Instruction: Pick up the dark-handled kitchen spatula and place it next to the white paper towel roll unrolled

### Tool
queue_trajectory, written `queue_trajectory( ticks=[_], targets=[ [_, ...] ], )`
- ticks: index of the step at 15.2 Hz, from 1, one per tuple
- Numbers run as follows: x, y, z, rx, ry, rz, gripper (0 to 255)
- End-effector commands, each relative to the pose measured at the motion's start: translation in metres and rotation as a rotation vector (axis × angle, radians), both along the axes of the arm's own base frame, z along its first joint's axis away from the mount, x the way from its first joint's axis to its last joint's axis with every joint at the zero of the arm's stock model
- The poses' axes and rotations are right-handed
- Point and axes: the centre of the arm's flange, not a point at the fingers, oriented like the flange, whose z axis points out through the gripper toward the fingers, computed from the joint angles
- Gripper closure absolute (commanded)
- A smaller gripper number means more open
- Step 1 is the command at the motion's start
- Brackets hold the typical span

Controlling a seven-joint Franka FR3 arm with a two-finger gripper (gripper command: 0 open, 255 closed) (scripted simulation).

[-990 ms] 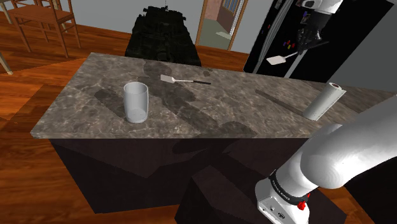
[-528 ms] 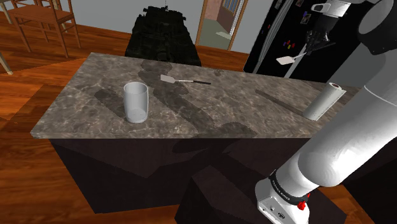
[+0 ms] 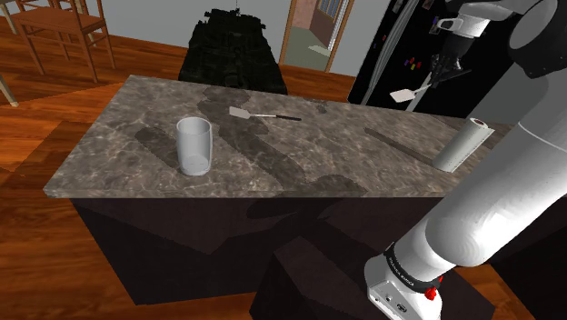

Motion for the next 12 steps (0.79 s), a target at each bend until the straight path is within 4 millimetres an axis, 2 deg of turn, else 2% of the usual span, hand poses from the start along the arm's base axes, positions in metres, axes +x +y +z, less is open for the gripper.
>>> queue_trajectory(
  ticks=[1,12],
  targets=[
    [0.000,0.000,-0.011,0.000,0.000,0.000,255],
    [0.000,0.000,-0.069,0.000,0.000,0.000,255]
  ],
)
